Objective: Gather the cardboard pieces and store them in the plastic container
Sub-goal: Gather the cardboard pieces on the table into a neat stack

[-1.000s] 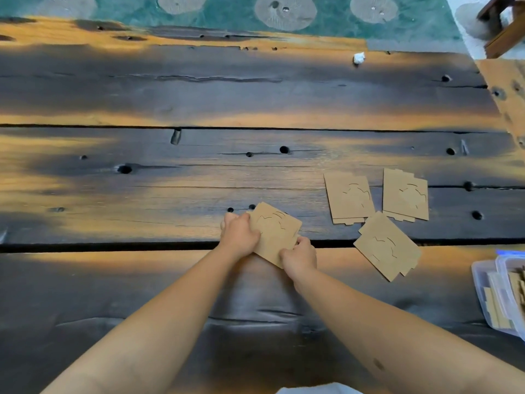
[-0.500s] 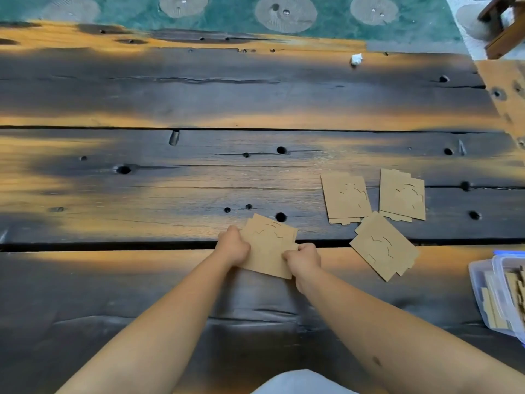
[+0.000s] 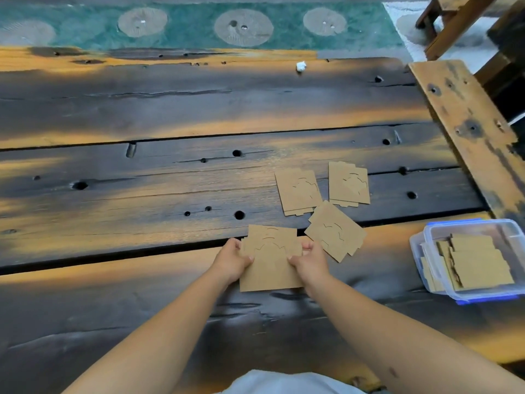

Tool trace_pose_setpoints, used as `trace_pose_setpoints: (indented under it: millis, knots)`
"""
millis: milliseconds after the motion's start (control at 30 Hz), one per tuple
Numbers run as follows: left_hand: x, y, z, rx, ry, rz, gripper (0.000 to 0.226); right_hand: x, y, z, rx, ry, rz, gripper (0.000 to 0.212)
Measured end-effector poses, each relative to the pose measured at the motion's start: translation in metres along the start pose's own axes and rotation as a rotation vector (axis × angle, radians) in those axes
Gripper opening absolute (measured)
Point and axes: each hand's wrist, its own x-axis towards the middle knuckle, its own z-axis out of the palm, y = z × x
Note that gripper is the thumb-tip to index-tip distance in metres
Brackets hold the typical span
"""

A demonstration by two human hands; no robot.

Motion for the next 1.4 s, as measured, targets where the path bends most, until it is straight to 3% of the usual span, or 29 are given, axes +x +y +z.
trace_pose_setpoints:
  millis: [300,433,567,667,800,900,1033,1200,1400]
  knots:
    - [0.002,0.045,0.111,0.098,-0.125,0.027,0.026,0.044,-0.016,-0.113,-0.074,0.078,-0.043,0.036]
    - [0.008,0.067,0.147,-0.025,-0.1,-0.029,0.024,0.074,-0.035,-0.141,-0.39,0.05,-0.159,0.049]
    - [0.019,0.084,0.173,-0.24,-0.017,-0.135,0.026,0.104,-0.053,-0.151,-0.643,0.003,-0.26,0.043]
    - [0.023,0.093,0.18,-0.333,0.035,-0.207,0.026,0.119,-0.062,-0.152,-0.75,-0.077,-0.229,0.042]
    - [0.026,0.093,0.177,-0.389,0.083,-0.278,0.027,0.119,-0.058,-0.151,-0.772,-0.115,-0.179,0.051]
    - [0.028,0.087,0.175,-0.371,0.029,-0.256,0.028,0.113,-0.047,-0.15,-0.785,-0.141,-0.178,0.054]
    - [0.027,0.081,0.165,-0.205,0.081,-0.151,0.014,0.103,-0.038,-0.145,-0.671,-0.205,-0.198,0.044]
    - [0.019,0.084,0.142,0.012,0.112,-0.05,0.023,0.082,-0.032,-0.134,-0.565,-0.233,-0.266,0.04]
    - [0.032,0.108,0.113,-0.062,0.226,0.047,0.026,0.082,-0.065,-0.113,-0.35,-0.201,-0.255,0.044]
